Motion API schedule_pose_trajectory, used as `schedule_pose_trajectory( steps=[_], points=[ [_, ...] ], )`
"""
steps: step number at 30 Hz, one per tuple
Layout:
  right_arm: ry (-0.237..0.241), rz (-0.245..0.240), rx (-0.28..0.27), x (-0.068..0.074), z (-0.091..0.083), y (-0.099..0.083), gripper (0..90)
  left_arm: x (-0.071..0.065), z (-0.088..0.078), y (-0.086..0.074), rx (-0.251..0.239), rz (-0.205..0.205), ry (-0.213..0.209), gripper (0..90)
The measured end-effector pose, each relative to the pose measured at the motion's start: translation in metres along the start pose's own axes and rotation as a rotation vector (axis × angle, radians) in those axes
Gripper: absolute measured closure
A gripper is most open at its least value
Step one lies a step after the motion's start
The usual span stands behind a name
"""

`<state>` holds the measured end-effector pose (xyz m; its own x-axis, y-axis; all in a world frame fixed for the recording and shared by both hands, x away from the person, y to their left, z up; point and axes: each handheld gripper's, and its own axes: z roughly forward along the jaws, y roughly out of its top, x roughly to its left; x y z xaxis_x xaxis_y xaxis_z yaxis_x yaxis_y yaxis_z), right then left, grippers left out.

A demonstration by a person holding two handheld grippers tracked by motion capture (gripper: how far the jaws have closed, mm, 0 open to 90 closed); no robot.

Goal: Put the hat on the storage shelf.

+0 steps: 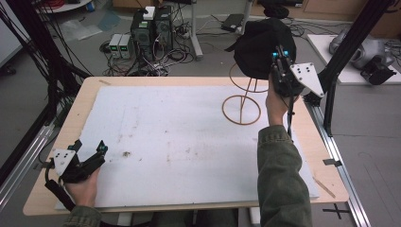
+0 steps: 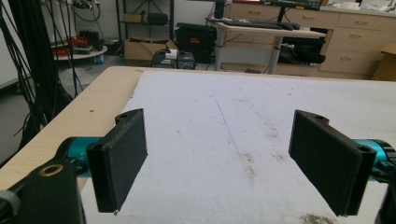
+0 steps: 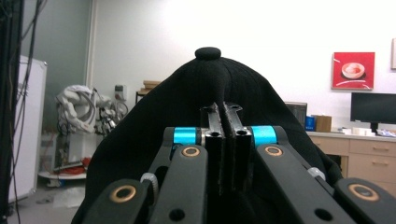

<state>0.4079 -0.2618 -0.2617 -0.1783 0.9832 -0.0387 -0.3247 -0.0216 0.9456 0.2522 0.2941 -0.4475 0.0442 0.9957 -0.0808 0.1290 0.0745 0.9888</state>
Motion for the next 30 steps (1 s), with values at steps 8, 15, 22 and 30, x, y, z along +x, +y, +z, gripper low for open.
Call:
schedule_pose_trajectory(
  steps=[8,15,22,30],
  points=[
    [-0.019,0.035,0.046,0.000,0.007,-0.008,88.3,0.001,-0.001,0.000,0.000,-0.003,-0.003,19.5],
    [-0.029,0.073,0.091,-0.007,0.009,-0.023,88.3,0.001,-0.001,0.000,0.004,-0.010,-0.003,19.5],
    [-0.004,0.087,0.130,-0.007,0.010,-0.028,88.3,0.002,-0.001,0.000,0.009,-0.014,0.001,19.3],
    [0.011,0.091,0.167,-0.004,0.003,-0.036,88.3,0.002,-0.001,0.000,0.001,-0.023,0.007,19.2]
  ],
)
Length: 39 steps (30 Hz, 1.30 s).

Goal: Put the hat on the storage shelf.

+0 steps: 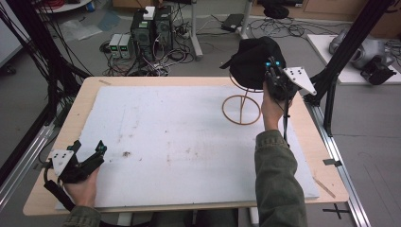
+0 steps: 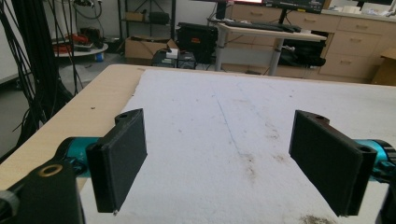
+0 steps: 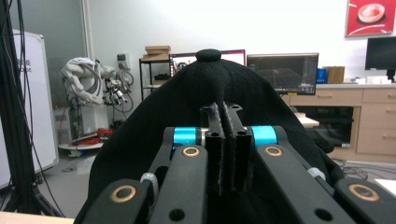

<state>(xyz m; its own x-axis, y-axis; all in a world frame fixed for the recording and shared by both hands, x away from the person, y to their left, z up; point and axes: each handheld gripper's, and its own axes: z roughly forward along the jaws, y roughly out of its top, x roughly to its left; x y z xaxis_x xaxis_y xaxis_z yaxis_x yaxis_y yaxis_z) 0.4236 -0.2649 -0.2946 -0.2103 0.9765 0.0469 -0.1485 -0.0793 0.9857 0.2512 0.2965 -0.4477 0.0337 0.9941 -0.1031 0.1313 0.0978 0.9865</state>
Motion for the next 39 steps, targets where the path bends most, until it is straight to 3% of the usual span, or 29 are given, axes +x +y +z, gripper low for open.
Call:
schedule_pose_trajectory(
  steps=[8,13,29,39],
  points=[
    [0.035,0.044,0.022,0.000,-0.010,-0.011,88.2,0.001,0.000,0.000,-0.003,-0.021,0.003,19.2],
    [0.042,0.023,0.029,0.002,-0.010,-0.010,87.9,0.001,0.001,0.000,-0.002,-0.032,-0.001,19.2],
    [0.041,0.029,0.069,0.004,-0.011,-0.011,84.6,0.000,0.002,0.000,-0.002,-0.039,-0.002,19.2],
    [0.051,0.033,0.090,0.000,-0.012,-0.009,75.7,0.001,0.000,0.000,0.008,-0.044,-0.006,19.3]
  ],
)
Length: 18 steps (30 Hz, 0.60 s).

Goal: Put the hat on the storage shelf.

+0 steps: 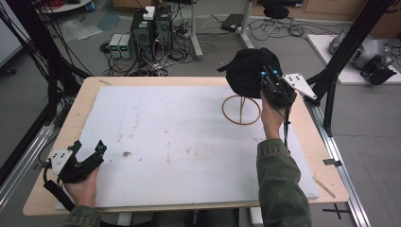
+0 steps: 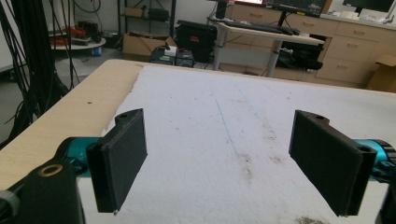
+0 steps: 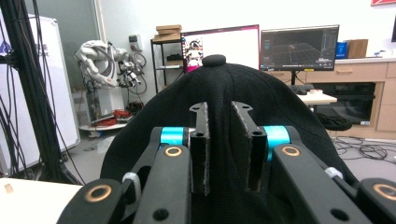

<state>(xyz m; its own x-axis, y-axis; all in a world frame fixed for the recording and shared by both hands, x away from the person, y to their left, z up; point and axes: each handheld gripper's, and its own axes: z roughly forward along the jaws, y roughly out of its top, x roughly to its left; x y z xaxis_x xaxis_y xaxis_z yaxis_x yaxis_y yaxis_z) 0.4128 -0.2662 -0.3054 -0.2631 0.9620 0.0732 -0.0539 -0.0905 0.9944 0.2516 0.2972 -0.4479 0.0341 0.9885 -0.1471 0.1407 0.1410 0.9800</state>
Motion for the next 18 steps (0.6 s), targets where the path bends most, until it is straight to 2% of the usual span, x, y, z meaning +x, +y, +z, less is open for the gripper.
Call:
schedule_pose_trajectory(
  steps=[1,4,7,11,14,16,18],
  points=[
    [-0.005,0.009,0.017,-0.0012,0.0001,-0.0005,70.1,-0.0001,-0.0001,0.0001,0.003,-0.002,-0.001,19.4],
    [-0.021,0.000,0.040,-0.0031,0.0001,-0.0008,65.9,0.0003,-0.0002,-0.0001,0.008,-0.013,-0.005,19.4],
    [-0.013,0.003,0.034,-0.0027,-0.0018,0.0009,60.5,0.0005,-0.0004,-0.0001,0.007,-0.013,-0.005,19.5],
    [0.001,-0.019,0.035,-0.0022,-0.0026,0.0028,52.8,0.0004,-0.0005,0.0000,0.010,-0.014,-0.004,19.5],
    [0.004,-0.013,0.039,-0.0030,-0.0032,0.0033,42.3,0.0001,-0.0005,-0.0001,0.007,-0.012,-0.007,19.9],
    [0.007,-0.011,0.043,-0.0034,-0.0030,0.0035,32.0,0.0001,-0.0005,-0.0001,0.008,-0.012,-0.009,19.9],
    [0.005,-0.023,0.046,-0.0035,-0.0032,0.0040,24.0,0.0000,-0.0004,-0.0001,0.008,-0.012,-0.009,19.9]
  ],
)
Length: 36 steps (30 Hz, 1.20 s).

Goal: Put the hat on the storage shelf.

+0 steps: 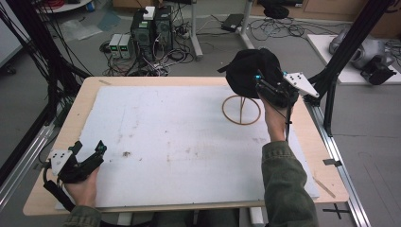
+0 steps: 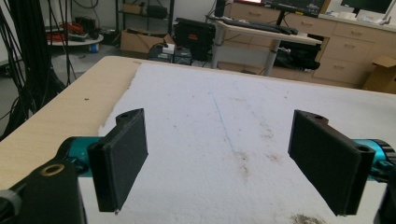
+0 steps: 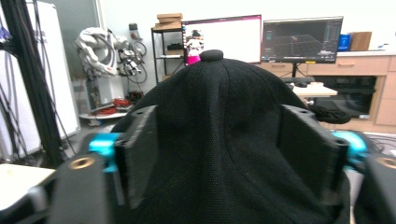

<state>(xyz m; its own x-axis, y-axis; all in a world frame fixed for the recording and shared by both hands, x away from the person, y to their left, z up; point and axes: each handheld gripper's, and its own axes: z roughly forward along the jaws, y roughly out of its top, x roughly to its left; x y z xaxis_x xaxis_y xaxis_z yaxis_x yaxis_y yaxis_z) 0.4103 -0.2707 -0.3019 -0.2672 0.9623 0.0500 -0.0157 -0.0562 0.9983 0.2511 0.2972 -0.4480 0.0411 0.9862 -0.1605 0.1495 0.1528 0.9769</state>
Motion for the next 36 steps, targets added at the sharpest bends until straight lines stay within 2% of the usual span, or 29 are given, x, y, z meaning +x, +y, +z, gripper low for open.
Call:
schedule_pose_trajectory(
  steps=[3,4,11,16,19,21,25,29,36],
  points=[
    [0.029,0.009,0.015,-0.001,0.001,0.001,12.1,0.000,0.000,0.000,-0.002,-0.003,-0.001,19.9],
    [0.030,0.008,0.022,-0.001,0.001,0.001,11.6,0.000,0.000,0.000,-0.002,-0.004,0.000,19.9],
    [0.031,-0.012,0.020,0.004,-0.004,0.005,10.9,0.000,0.001,0.000,0.002,-0.008,-0.001,19.9],
    [-0.001,-0.026,0.011,0.008,-0.013,0.011,11.0,0.000,0.001,0.000,0.001,-0.008,-0.004,19.9],
    [0.001,-0.024,0.012,0.009,-0.018,0.013,11.0,-0.001,0.000,0.000,-0.002,-0.013,-0.004,20.1],
    [0.010,-0.039,-0.003,0.011,-0.024,0.013,11.0,-0.001,0.001,0.000,-0.007,-0.016,-0.002,20.1],
    [0.013,-0.062,-0.011,0.014,-0.033,0.009,11.0,0.000,0.001,0.000,-0.010,-0.016,-0.002,20.1],
    [0.008,-0.053,0.002,0.012,-0.040,0.001,11.0,-0.001,0.001,0.000,-0.012,-0.017,-0.001,20.1],
    [0.010,-0.058,-0.017,0.009,-0.052,-0.005,11.0,0.000,0.001,0.000,-0.009,-0.017,0.000,20.1]
  ],
)
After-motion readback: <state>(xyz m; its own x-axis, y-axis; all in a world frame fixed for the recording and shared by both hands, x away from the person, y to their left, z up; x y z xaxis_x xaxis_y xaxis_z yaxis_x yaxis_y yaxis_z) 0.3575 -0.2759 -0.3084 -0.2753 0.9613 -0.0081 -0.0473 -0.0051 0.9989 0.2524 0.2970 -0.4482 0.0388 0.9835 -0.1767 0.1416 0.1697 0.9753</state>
